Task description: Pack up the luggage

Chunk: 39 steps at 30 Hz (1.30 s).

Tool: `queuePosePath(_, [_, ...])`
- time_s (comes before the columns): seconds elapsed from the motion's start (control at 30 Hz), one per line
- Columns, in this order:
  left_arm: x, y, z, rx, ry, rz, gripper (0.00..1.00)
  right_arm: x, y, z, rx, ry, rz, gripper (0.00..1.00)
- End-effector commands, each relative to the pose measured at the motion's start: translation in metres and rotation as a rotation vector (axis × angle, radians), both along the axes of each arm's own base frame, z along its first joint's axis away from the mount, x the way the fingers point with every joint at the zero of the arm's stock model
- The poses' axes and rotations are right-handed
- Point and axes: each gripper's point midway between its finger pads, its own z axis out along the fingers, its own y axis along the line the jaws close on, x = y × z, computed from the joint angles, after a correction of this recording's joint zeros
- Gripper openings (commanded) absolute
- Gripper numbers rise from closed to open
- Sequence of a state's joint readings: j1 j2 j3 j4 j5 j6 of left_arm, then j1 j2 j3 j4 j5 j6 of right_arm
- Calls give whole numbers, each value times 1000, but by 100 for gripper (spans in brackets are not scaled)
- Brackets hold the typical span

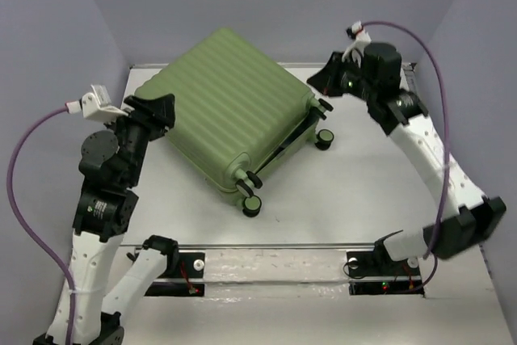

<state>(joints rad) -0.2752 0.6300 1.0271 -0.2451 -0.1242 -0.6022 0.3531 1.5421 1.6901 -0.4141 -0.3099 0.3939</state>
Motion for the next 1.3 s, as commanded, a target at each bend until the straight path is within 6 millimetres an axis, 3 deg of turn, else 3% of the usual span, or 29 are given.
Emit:
queuePosePath(0.0, [63, 2, 23, 149, 19, 70, 64, -85, 28, -31, 0, -43, 95, 7])
queuePosePath(0.03, [90, -3, 29, 165, 42, 62, 64, -99, 29, -74, -37, 24, 97, 7])
queuePosePath(0.1, [123, 17, 31, 182, 72, 103, 64, -137, 41, -90, -41, 33, 154, 7])
queuePosePath(0.13, [150, 16, 32, 173, 95, 59, 64, -147, 37, -122, -74, 79, 135, 7])
queuePosePath(0.17, [164, 23, 31, 145, 108, 47, 63, -155, 35, -133, -80, 94, 136, 7])
queuePosePath(0.2, [179, 51, 31, 128, 118, 91, 63, -163, 33, -135, -74, 88, 136, 7])
queuePosePath(0.23, [206, 61, 5, 118, 194, 88, 63, -168, 31, -146, -81, 107, 131, 7])
queuePosePath(0.27, [217, 71, 24, 116, 167, 106, 62, -171, 25, -166, -100, 133, 113, 7])
queuePosePath(0.3, [229, 79, 20, 120, 185, 117, 62, -172, 23, -174, -104, 142, 111, 7])
queuePosePath(0.37, [263, 98, 5, 113, 234, 123, 64, -174, 25, -195, -110, 172, 117, 7])
queuePosePath(0.4, [285, 105, -30, 103, 317, 112, 64, -174, 27, -202, -113, 187, 124, 7])
queuePosePath(0.43, [284, 105, -7, 105, 266, 104, 64, -174, 28, -211, -124, 204, 125, 7])
queuePosePath(0.47, [304, 112, -20, 103, 300, 94, 64, -170, 31, -219, -127, 218, 120, 7])
queuePosePath(0.5, [324, 117, -55, 97, 366, 85, 64, -170, 31, -228, -131, 231, 122, 7])
queuePosePath(0.57, [339, 116, -58, 101, 369, 45, 65, -164, 36, -230, -111, 227, 107, 7])
queuePosePath(0.67, [357, 110, -115, 51, 447, -37, 65, -144, 42, -226, -87, 192, 57, 7])
queuePosePath(0.73, [363, 96, -161, 28, 536, -115, 64, -129, 48, -223, -90, 175, 29, 7])
queuePosePath(0.83, [351, 64, -203, 24, 612, -225, 63, -94, 55, -211, -110, 117, -54, 7])
queuePosePath(0.9, [339, 54, -213, 14, 615, -247, 62, -76, 57, -207, -109, 106, -81, 7])
queuePosePath(0.93, [336, 49, -181, 9, 514, -245, 62, -64, 55, -211, -115, 113, -101, 7])
queuePosePath(0.97, [316, 44, -216, -35, 585, -250, 62, -53, 59, -197, -86, 87, -108, 7])
queuePosePath(1.0, [307, 43, -218, -68, 588, -236, 60, -46, 59, -192, -75, 79, -112, 7])
queuePosePath(1.03, [299, 42, -195, -66, 524, -225, 60, -36, 56, -191, -77, 74, -120, 7])
queuePosePath(1.07, [275, 35, -226, -110, 588, -238, 59, -31, 59, -184, -67, 58, -103, 7])
queuePosePath(1.1, [262, 30, -229, -138, 582, -243, 58, -22, 64, -166, -44, 23, -89, 7])
queuePosePath(1.17, [227, 12, -228, -211, 523, -248, 57, -8, 69, -160, -35, 13, -37, 7])
queuePosePath(1.2, [215, 7, -207, -203, 459, -248, 56, 2, 74, -139, -3, -19, -12, 7])
queuePosePath(1.23, [202, 1, -213, -215, 463, -248, 55, 7, 77, -133, 12, -23, 15, 7])
queuePosePath(1.27, [178, -8, -240, -217, 517, -249, 56, 15, 77, -139, 26, 4, 59, 7])
